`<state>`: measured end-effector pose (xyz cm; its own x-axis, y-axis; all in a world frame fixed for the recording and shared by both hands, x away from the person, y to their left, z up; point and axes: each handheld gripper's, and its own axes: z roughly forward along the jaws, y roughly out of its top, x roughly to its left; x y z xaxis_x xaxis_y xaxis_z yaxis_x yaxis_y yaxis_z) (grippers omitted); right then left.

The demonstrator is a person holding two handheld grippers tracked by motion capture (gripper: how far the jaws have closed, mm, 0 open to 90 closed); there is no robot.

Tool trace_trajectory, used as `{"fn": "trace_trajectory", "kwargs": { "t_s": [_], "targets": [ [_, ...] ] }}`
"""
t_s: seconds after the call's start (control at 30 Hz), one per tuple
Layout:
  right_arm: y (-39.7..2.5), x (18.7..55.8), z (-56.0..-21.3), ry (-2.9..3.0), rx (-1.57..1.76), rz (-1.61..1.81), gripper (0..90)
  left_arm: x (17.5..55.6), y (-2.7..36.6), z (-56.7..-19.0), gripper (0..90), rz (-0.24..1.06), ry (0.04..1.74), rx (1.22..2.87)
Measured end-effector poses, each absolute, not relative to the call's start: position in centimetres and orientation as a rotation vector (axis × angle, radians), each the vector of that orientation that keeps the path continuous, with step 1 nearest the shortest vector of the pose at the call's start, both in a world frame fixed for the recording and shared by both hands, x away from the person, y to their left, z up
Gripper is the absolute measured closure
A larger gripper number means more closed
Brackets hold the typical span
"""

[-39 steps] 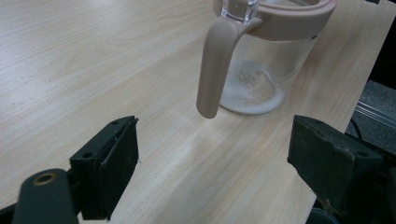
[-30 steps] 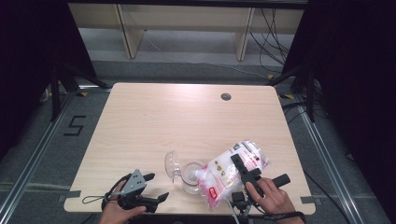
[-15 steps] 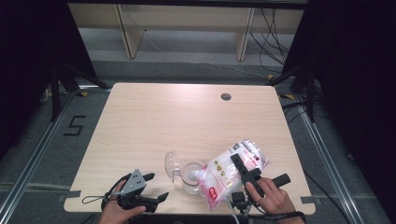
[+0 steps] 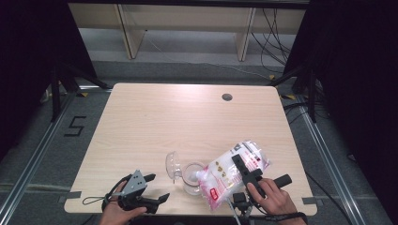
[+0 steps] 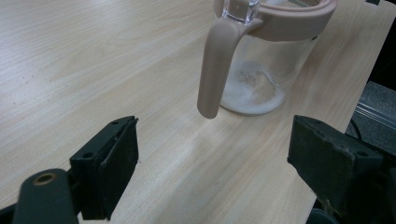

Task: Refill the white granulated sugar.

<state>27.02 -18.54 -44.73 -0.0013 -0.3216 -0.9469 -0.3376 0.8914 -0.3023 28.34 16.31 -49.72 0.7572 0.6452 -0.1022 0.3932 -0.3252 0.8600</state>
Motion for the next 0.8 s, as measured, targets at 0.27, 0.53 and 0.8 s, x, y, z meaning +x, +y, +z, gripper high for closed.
{"fn": "trace_trajectory", "kwargs": {
  "t_s": [0.27, 0.53, 0.8],
  "targets": [
    [-18.52, 27.11, -44.83, 1.587, -0.519, 0.034, 52.0, 28.32, 16.3, -49.69, 15.9, 0.319, 0.785, 1.959],
    [-18.38, 26.95, -44.74, 1.576, -0.518, 0.035, 52.0, 28.32, 16.32, -49.69, 15.9, 0.314, 0.792, 1.955],
    [-18.43, 26.93, -44.87, 1.593, -0.508, 0.039, 52.1, 28.34, 16.4, -49.64, 15.9, 0.318, 0.79, 1.957]
  ]
}}
